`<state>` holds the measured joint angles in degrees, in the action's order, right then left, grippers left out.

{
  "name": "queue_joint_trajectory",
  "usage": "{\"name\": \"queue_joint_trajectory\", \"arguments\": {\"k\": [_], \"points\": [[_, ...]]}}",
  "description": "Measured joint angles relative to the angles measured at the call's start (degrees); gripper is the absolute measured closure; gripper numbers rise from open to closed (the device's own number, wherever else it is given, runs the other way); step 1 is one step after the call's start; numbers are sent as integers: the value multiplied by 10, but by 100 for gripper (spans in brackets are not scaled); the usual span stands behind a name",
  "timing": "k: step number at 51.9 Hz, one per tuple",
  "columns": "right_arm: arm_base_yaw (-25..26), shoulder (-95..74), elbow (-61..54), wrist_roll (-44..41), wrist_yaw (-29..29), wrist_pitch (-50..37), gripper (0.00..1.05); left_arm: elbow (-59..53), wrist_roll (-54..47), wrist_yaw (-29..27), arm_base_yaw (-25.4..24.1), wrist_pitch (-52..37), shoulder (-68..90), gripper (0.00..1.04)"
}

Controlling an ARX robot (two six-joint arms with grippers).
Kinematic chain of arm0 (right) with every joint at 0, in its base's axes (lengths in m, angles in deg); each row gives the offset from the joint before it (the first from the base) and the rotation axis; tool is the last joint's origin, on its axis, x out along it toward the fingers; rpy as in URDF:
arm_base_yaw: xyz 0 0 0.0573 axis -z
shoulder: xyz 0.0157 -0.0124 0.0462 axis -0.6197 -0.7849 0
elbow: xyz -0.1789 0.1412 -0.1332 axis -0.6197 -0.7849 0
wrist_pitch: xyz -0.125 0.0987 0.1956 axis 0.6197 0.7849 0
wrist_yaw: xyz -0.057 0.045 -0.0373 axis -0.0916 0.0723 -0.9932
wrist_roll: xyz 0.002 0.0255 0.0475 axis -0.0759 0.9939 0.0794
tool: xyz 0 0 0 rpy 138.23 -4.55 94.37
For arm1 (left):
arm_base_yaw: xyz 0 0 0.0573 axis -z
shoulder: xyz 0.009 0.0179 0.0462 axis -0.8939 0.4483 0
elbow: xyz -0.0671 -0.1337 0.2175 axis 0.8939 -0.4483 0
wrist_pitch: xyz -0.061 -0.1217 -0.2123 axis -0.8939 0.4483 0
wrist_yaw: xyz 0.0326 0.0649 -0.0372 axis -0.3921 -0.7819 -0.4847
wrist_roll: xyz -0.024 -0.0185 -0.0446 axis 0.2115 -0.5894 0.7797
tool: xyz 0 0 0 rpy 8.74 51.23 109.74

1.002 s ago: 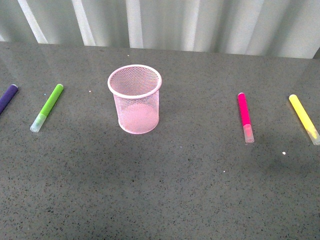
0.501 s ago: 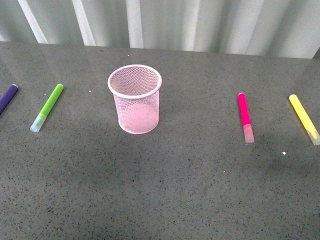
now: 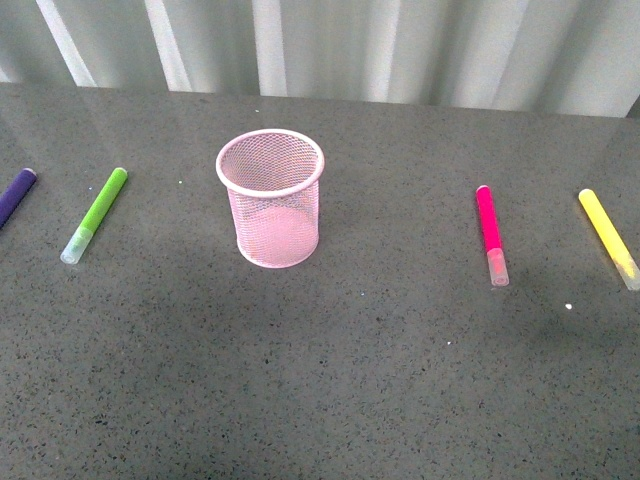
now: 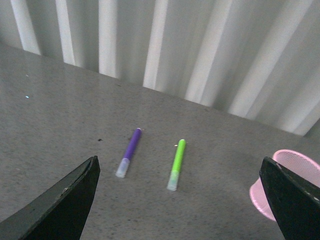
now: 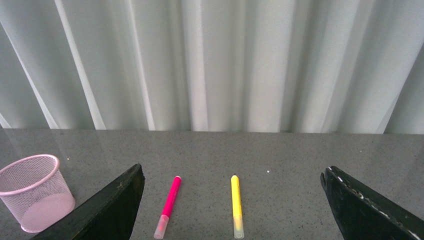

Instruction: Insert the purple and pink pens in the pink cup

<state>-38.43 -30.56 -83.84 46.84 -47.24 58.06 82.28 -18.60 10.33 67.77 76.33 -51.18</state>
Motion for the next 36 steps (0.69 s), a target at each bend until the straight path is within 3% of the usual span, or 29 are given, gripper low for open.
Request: {"name": "queue_joint_trajectory", "arguments": {"k": [6, 12, 24, 31, 36], "points": [[0, 0, 0, 0, 0, 0, 7, 1, 35, 37, -25, -64, 58, 7], [0, 0, 0, 0, 0, 0, 7, 38, 42, 105, -63, -212, 216, 7], [0, 0, 0, 0, 0, 0, 7, 148, -13, 198, -77, -358, 476, 7], [0, 0, 0, 0, 0, 0, 7, 271, -94, 269, -101, -304, 660, 7], [0, 0, 0, 0, 0, 0, 7, 363, -128, 274, -120, -236, 768, 7]]}}
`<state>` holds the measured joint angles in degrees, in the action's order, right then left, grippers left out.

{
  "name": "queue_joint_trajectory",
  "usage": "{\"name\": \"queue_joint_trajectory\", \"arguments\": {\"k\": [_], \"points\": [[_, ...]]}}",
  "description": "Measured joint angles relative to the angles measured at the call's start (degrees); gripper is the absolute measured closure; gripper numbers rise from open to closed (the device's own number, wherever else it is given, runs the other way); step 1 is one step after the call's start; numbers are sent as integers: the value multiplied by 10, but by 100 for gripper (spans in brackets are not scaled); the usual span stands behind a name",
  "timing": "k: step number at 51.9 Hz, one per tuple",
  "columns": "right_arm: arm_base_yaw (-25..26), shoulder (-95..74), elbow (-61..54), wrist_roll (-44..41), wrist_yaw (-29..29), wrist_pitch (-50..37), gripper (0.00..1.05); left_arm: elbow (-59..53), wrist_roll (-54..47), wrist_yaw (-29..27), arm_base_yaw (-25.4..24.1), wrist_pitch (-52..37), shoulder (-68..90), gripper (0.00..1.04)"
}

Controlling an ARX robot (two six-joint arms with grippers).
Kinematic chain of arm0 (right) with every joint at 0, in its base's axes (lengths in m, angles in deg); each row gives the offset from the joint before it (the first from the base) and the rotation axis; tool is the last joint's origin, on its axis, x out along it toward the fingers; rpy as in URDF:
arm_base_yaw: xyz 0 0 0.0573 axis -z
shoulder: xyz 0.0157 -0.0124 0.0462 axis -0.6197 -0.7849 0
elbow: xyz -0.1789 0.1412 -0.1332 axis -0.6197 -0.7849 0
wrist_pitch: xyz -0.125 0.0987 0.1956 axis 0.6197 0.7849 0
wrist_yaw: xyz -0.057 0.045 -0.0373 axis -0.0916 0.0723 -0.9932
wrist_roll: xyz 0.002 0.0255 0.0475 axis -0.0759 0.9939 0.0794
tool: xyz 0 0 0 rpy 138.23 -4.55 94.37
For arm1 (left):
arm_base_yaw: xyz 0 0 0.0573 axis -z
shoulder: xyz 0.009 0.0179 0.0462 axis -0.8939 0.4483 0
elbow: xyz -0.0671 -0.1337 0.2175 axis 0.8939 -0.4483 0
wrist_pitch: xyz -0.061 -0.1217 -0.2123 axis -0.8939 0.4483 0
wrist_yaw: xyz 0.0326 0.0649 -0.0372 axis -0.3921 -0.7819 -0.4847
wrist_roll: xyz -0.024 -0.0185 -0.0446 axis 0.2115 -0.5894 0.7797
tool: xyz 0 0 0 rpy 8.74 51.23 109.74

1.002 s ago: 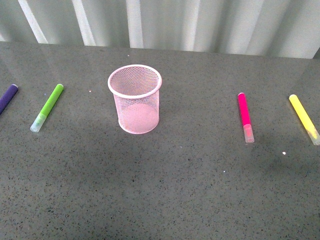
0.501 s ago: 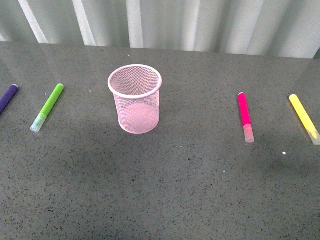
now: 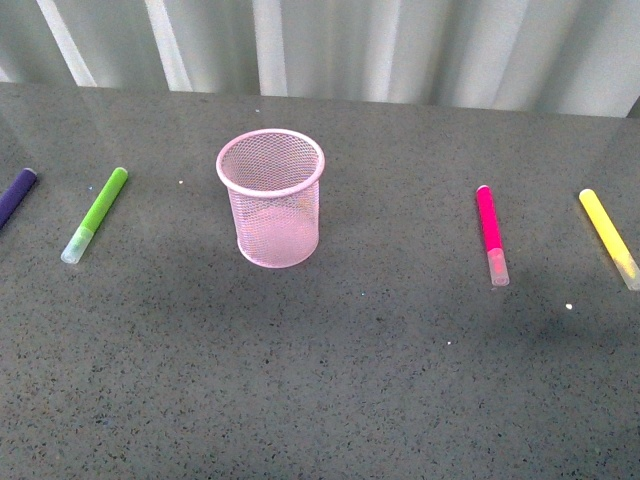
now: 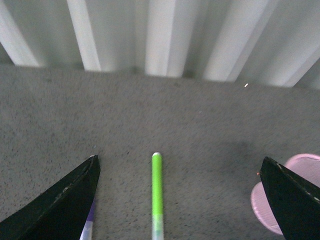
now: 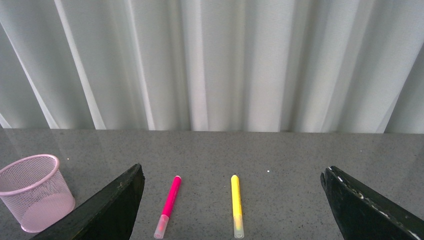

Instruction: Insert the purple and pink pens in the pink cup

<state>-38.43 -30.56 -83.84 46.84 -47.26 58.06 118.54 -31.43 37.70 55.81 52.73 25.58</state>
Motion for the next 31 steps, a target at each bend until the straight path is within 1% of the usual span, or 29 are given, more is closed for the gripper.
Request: {"name": "queue_joint_trajectory", "arguments": {"k": [5, 7, 12, 16, 19, 24, 31], "points": [[0, 0, 0, 0, 0, 0, 7, 91, -40, 7, -15, 56, 103, 7], [0, 0, 0, 0, 0, 0, 7, 123, -59, -4, -20, 54, 146, 7], [0, 0, 0, 0, 0, 0, 7, 171, -89, -11, -30, 53, 215, 7], [0, 0, 0, 0, 0, 0, 7, 190, -120, -19, -37, 47, 258, 7], [0, 0, 0, 0, 0, 0, 7, 197, -146, -37, -42, 38, 283, 7], [0, 0, 0, 0, 0, 0, 7, 216, -167, -50, -54, 35, 329, 7], [0, 0, 0, 0, 0, 0, 7, 235, -181, -44, -66, 32, 366, 7]]}}
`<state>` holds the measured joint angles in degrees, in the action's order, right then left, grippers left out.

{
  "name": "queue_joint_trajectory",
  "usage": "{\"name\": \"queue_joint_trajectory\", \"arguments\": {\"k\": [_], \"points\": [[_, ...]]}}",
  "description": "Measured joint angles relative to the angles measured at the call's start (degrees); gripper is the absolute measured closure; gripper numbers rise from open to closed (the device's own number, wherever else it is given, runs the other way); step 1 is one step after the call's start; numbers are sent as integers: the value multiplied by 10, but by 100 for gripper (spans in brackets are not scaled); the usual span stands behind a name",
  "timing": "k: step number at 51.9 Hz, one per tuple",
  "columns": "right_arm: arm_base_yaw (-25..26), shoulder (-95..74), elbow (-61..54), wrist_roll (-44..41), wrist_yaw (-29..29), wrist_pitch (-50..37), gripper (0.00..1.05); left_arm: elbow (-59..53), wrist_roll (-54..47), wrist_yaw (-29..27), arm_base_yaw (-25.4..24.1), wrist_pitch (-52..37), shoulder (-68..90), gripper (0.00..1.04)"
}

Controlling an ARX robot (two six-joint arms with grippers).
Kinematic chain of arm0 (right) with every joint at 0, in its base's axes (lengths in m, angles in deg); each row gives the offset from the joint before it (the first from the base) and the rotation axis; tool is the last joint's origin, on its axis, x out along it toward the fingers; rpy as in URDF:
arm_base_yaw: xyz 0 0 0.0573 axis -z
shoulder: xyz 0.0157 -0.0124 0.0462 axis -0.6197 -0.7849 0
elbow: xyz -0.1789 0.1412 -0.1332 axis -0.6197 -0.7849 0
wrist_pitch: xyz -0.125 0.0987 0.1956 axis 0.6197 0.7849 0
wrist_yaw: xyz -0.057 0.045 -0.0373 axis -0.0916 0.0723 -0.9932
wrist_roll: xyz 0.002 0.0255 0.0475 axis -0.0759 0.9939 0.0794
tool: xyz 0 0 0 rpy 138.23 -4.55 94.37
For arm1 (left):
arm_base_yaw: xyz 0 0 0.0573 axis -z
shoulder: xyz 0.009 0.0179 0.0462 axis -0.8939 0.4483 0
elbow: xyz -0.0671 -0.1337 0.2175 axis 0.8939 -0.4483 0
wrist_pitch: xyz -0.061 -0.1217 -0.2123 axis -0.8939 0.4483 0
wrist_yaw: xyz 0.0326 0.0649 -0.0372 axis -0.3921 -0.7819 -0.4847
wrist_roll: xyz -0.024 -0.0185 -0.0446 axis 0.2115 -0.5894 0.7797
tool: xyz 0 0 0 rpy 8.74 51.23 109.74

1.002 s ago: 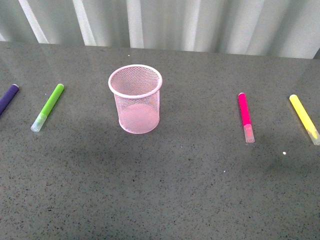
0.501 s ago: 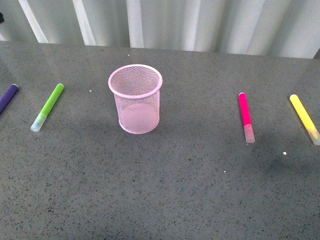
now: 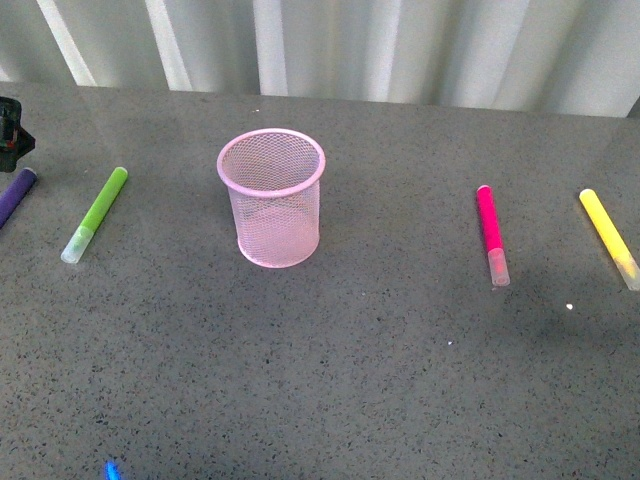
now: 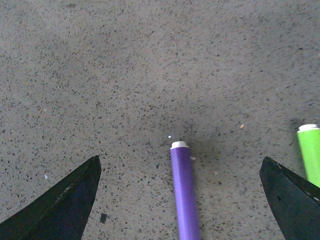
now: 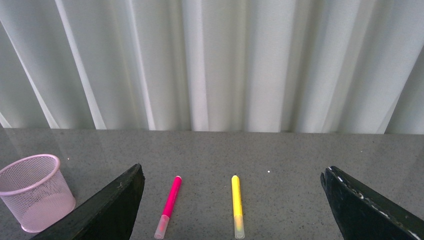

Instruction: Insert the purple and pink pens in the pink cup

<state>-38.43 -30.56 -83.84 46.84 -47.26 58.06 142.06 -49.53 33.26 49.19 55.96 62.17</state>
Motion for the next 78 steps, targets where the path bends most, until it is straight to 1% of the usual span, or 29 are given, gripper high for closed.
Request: {"name": "queue_joint_trajectory", "arguments": {"k": [24, 33, 50, 57, 65, 66, 67, 70, 73, 78], "points": [[0, 0, 0, 0, 0, 0, 7, 59, -23, 12, -11, 6, 83, 7], [0, 0, 0, 0, 0, 0, 7, 59, -24, 11, -19, 7, 90, 7], [0, 0, 0, 0, 0, 0, 7, 57, -24, 9, -15, 15, 96, 7], [0, 0, 0, 0, 0, 0, 7, 57, -23, 5, -13, 40, 97, 7], [0, 0, 0, 0, 0, 0, 7, 57, -22, 7, -12, 50, 97, 7], [0, 0, 0, 0, 0, 0, 7, 57, -22, 8, -12, 52, 97, 8], [0, 0, 0, 0, 0, 0, 7, 57, -21, 9, -12, 54, 97, 11], [0, 0, 0, 0, 0, 0, 7, 56, -14, 19, -10, 62, 97, 25], [0, 0, 0, 0, 0, 0, 7, 55, -8, 22, -9, 66, 96, 33], [0, 0, 0, 0, 0, 0, 7, 50, 5, 29, -7, 79, 93, 49]]}}
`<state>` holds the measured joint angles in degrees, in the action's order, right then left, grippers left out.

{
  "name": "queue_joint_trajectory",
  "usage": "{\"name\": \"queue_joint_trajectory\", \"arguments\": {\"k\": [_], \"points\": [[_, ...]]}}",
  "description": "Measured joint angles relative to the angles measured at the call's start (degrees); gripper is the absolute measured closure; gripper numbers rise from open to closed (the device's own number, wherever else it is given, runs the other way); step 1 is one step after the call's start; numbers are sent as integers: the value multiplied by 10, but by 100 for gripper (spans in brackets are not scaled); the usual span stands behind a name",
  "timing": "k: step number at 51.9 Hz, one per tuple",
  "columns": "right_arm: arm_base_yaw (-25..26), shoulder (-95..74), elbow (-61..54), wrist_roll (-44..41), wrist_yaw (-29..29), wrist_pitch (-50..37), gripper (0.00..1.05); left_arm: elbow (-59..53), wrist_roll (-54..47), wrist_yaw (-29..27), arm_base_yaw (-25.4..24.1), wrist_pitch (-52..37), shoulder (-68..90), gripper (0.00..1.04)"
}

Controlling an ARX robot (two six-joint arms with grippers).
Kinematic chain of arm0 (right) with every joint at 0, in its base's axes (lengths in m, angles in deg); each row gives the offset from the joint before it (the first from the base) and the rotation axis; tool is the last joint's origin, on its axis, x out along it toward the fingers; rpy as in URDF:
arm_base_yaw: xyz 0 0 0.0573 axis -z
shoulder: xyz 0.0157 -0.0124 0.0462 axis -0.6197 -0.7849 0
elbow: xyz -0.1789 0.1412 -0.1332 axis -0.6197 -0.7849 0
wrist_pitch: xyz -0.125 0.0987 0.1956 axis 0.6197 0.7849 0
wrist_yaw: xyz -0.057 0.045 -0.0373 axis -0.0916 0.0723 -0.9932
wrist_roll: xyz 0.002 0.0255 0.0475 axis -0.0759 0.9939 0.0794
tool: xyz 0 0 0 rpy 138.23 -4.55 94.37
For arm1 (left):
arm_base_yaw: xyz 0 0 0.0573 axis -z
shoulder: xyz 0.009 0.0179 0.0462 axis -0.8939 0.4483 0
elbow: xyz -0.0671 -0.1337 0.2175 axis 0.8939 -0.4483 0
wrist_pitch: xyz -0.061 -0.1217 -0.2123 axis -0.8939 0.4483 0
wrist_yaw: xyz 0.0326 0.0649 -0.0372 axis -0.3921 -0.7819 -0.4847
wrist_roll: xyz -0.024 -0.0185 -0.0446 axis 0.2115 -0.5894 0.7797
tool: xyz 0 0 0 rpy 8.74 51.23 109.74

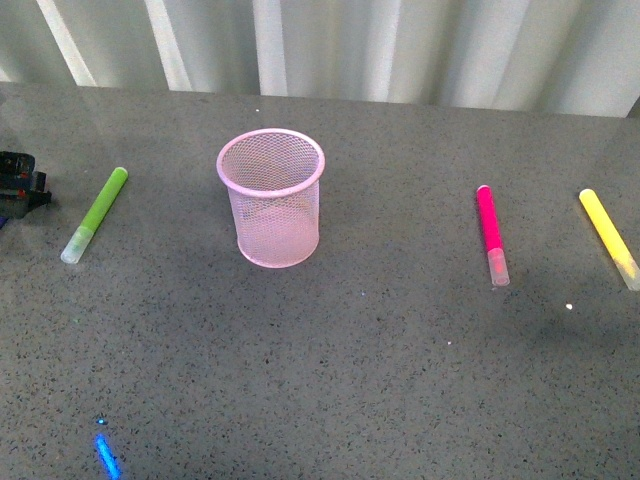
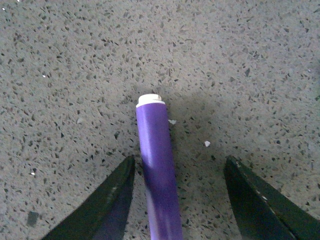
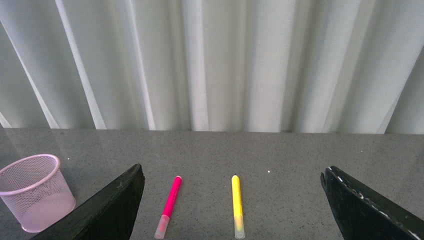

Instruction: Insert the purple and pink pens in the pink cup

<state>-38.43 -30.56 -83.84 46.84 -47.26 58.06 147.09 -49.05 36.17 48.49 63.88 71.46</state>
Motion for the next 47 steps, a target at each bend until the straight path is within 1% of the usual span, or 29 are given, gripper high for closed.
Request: {"name": "queue_joint_trajectory", "arguments": {"k": [16, 18, 26, 32, 37, 41, 43, 45, 47], "points": [[0, 0, 0, 0, 0, 0, 7, -23, 50, 13, 1, 14, -22, 90], [0, 0, 0, 0, 0, 0, 7, -26, 57, 15, 1, 14, -26, 92], [0, 0, 0, 0, 0, 0, 7, -39, 97, 10, 3, 0, -38, 92], [0, 0, 0, 0, 0, 0, 7, -42, 125, 12, 7, -22, -52, 92], [0, 0, 0, 0, 0, 0, 7, -42, 155, 20, 17, -60, -76, 92], [0, 0, 0, 0, 0, 0, 7, -54, 200, 32, 38, -133, -122, 92], [0, 0, 0, 0, 0, 0, 7, -71, 226, 45, 54, -185, -148, 92], [0, 0, 0, 0, 0, 0, 7, -99, 266, 50, 80, -250, -178, 92], [0, 0, 0, 0, 0, 0, 7, -123, 303, 51, 104, -297, -197, 92]]}}
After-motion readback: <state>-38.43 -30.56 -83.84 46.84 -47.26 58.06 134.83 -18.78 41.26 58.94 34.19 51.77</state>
